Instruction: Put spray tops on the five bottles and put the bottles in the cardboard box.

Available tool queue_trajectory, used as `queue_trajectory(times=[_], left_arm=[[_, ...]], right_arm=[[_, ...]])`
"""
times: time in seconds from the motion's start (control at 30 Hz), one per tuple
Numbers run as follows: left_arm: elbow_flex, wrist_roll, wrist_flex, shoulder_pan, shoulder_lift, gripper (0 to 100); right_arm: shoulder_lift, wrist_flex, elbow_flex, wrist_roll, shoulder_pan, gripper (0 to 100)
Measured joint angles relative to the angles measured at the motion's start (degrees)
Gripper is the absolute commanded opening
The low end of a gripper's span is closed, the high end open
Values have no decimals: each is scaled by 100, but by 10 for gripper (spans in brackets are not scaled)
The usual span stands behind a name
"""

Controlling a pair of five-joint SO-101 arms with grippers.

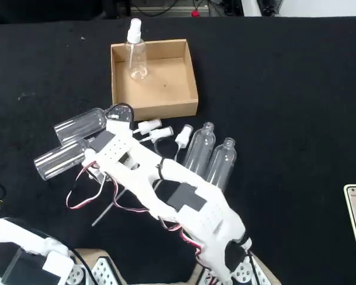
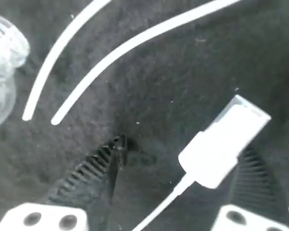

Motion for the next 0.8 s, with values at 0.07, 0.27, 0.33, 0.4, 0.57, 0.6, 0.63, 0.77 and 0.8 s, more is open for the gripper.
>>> queue_trajectory(times=[0.07, 0.27, 0.33, 0.4, 0.57, 0.6, 0.63, 0.77, 0.8], left_arm=[[0, 0, 0, 0, 0, 307], [0, 0, 0, 0, 0, 307], [0, 0, 0, 0, 0, 307], [0, 0, 0, 0, 0, 307], [0, 0, 0, 0, 0, 307], [0, 0, 0, 0, 0, 307], [0, 0, 0, 0, 0, 307], [0, 0, 0, 0, 0, 307], [0, 0, 0, 0, 0, 307]], right_arm=[[26, 273, -123, 123, 0, 336], [44, 1354, -448, 1363, 9, 335], [44, 1556, -466, 1864, 70, 309], [44, 1635, -466, 2295, 149, 232], [44, 1574, -466, 2813, 149, 44], [44, 1477, -466, 2945, 158, 31], [44, 1398, -466, 3121, 158, 29], [44, 1301, -466, 3947, 176, 31], [44, 1292, -466, 4105, 176, 31]])
